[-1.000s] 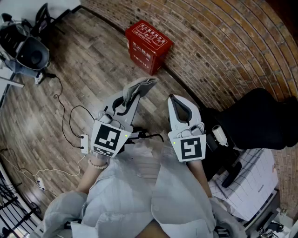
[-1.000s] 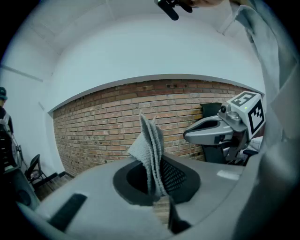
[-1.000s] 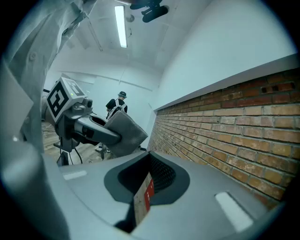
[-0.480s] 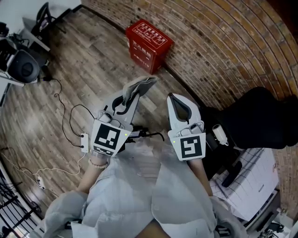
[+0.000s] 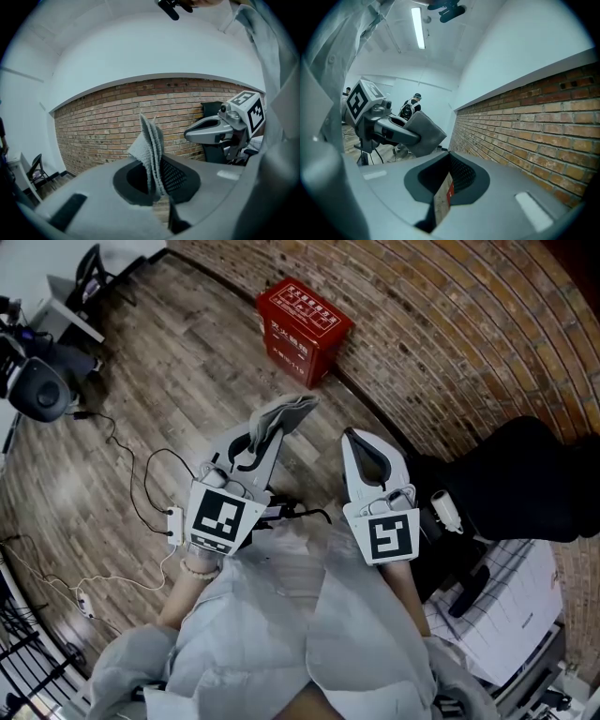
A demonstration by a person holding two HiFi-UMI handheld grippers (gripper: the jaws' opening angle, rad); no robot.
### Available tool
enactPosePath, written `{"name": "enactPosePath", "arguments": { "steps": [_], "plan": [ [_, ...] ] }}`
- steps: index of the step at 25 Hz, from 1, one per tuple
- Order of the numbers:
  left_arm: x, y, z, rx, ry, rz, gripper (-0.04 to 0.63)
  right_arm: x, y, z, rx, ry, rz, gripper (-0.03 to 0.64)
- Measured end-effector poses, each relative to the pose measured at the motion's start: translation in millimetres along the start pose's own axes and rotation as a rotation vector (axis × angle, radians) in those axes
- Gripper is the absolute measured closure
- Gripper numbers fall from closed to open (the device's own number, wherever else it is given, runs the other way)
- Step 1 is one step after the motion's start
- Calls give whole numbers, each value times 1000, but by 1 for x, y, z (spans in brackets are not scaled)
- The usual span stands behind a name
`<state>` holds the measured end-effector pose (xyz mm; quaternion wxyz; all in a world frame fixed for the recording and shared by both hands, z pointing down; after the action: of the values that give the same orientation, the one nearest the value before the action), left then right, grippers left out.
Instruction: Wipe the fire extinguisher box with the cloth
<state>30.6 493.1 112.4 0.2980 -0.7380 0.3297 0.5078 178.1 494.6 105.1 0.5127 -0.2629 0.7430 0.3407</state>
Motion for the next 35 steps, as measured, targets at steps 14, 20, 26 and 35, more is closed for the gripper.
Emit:
{"name": "enactPosePath", "arguments": {
  "steps": [14, 20, 26, 35],
  "plan": [
    [-3, 78, -11, -31, 17, -2, 584, 21, 2, -72, -37, 29, -23, 611],
    [-8, 132, -14, -67, 13, -19, 584, 34, 13, -121, -71, 51, -33, 611],
    [-17, 186, -16, -102, 9, -48, 584, 47, 29, -165, -109, 73, -27, 611],
    [-32, 231, -24, -115, -2, -9, 584, 50, 38, -192, -146, 140, -29, 611]
  ]
}}
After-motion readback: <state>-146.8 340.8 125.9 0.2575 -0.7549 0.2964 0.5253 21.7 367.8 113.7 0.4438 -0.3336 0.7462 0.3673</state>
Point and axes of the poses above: the fingertips, and each gripper's own axes: z backward along the fingers, y to its left, x out of its top, the point moved 5 cm from there along z, backward along the fingers, and after that the axes turned 3 degrees about y, right-handed, at the moved point
